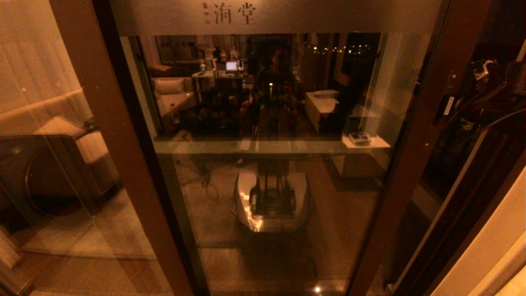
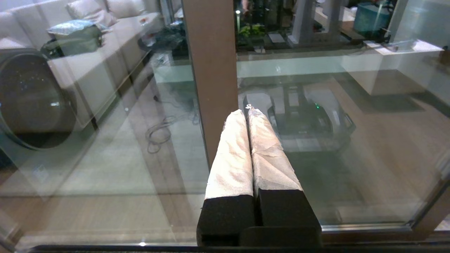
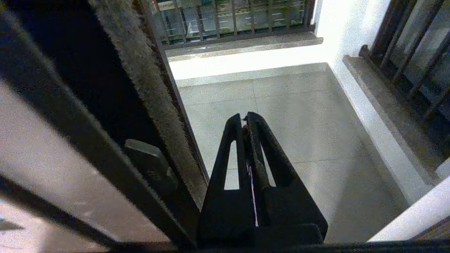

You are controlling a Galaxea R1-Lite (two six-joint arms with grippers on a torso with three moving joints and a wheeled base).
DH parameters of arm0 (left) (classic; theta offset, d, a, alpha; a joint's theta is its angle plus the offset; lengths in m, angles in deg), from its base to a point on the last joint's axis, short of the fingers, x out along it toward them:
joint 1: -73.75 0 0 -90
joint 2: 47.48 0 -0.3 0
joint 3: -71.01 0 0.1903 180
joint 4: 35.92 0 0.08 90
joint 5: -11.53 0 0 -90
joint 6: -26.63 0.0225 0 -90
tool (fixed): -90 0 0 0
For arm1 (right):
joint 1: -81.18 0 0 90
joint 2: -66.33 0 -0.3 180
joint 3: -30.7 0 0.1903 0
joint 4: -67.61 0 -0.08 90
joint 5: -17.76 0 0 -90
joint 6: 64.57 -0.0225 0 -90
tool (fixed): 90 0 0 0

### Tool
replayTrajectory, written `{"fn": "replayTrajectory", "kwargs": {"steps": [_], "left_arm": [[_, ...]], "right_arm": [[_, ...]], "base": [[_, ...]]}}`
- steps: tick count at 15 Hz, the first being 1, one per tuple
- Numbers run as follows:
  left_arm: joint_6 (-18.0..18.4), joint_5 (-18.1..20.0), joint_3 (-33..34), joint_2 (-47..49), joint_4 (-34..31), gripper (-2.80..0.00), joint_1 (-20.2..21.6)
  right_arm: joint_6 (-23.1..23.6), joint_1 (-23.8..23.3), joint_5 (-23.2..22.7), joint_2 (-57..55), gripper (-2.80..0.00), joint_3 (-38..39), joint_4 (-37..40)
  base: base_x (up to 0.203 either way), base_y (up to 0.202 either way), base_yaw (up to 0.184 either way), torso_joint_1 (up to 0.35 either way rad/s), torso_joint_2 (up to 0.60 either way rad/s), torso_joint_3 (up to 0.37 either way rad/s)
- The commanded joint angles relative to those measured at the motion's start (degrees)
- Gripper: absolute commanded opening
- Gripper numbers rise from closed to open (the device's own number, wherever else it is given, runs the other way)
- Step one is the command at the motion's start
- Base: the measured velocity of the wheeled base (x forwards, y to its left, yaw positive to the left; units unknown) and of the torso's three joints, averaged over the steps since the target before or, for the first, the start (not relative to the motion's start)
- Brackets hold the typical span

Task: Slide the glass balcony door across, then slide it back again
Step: Open the slid door

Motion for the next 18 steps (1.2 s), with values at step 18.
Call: {"fn": "replayTrajectory", "kwargs": {"steps": [18], "left_arm": [[0.0,0.0,1.8,0.1,0.0,-2.8,0.0]], "right_arm": [[-0.7,6.7,4.0,1.2,-2.8,2.6,-0.2]], "base": [[0.0,0.0,0.0,0.0,0.0,0.0]]}}
